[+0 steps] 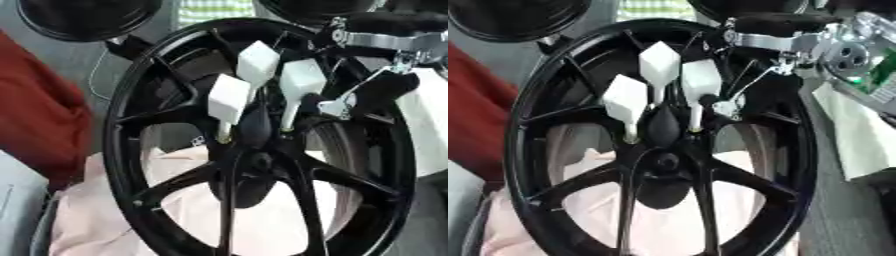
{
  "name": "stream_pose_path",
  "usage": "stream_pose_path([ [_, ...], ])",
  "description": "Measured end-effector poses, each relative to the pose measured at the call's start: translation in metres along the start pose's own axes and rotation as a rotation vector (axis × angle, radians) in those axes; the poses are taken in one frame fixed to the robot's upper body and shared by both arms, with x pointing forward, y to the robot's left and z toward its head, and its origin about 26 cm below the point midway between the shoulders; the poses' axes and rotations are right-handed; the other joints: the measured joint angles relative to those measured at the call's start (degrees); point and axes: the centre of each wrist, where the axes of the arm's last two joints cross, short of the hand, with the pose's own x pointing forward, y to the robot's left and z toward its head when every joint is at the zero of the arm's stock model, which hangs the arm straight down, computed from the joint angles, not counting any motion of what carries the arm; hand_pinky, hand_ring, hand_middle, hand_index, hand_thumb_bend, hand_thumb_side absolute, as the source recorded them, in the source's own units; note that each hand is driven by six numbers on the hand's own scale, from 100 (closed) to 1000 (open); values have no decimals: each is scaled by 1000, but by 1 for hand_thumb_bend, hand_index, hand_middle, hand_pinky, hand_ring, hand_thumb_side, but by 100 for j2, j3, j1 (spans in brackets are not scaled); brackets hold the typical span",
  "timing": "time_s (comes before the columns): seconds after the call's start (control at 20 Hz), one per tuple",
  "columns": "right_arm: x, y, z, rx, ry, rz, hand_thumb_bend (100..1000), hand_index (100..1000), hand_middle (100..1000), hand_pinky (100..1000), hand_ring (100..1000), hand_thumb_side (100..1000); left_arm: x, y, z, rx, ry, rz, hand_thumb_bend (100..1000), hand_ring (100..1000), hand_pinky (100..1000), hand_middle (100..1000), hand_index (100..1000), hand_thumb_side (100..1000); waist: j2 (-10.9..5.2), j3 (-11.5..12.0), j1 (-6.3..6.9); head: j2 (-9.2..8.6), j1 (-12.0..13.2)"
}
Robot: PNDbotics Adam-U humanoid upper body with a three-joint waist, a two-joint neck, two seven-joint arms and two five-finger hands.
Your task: Pull the pin out of the wheel hub.
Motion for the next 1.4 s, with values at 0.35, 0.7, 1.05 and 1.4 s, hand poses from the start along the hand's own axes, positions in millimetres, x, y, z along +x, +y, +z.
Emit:
stream_pose_path([
  [0.35, -2, -5, 4, -58, 3, -39, 100, 405, 311, 822, 587, 136, -1, 1, 0, 3, 7, 0, 100, 599, 712, 503, 725, 715, -13, -48, 0, 37, 2],
  [0.7, -4, -17, 12, -152, 21, -88, 100, 372, 284, 812, 561, 114, -2, 2, 1, 13, 10, 0, 100, 600, 711, 504, 725, 712, -80, -81, 2, 39, 9],
  [1.05, -16, -38, 24, -292, 74, -188, 100, 358, 272, 809, 554, 100, -3, 4, 3, 24, 19, -4, 100, 600, 709, 505, 725, 710, -136, -182, 3, 77, 69],
  [1.4, -76, -43, 53, -550, 292, -290, 100, 362, 277, 816, 560, 100, -5, 8, 6, 55, 28, -14, 100, 601, 708, 506, 725, 709, -136, -336, 59, 79, 218],
])
